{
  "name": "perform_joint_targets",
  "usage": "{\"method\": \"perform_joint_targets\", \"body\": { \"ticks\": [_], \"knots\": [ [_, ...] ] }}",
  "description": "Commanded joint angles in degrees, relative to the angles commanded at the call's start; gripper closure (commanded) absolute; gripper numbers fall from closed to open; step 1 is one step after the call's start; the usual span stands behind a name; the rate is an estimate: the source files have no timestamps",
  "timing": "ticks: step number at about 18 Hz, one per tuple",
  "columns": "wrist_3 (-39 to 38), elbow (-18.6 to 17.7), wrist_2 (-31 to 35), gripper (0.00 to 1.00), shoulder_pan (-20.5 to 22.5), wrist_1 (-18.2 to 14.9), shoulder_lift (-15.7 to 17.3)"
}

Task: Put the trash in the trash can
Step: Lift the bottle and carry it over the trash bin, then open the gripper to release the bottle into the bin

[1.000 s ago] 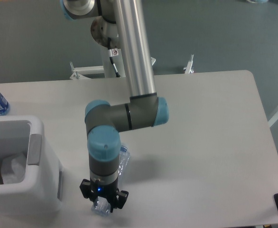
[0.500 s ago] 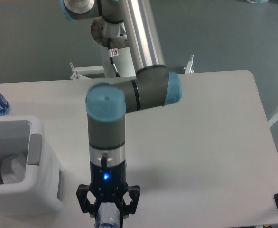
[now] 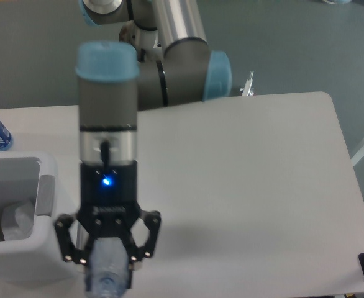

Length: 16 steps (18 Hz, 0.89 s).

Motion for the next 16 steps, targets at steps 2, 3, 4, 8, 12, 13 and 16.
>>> {"method": "perform_joint_targets", "body": {
  "ticks": [2,3,4,8,12,13,16],
  "knots": [
    [0.00,0.09,0.00,0.43,-1.40,0.00,0.79],
    [0.00,0.09,0.00,0.43,-2.19,0.09,1.06],
    [0.09,0.17,0.00,0.43,-2.98,0.00,1.06],
    [0.26,0.00,0.00,0.43,-7.11,0.00,0.80],
    [0.44,-0.79,0.09,0.42,-10.98,0.00,-0.52],
    [0.44,-0.79,0.09,0.40,-11.42,0.00,-0.87],
    [0.53,-0.88,0.18,0.19,-12.13,-0.09,-1.58]
  ]
}}
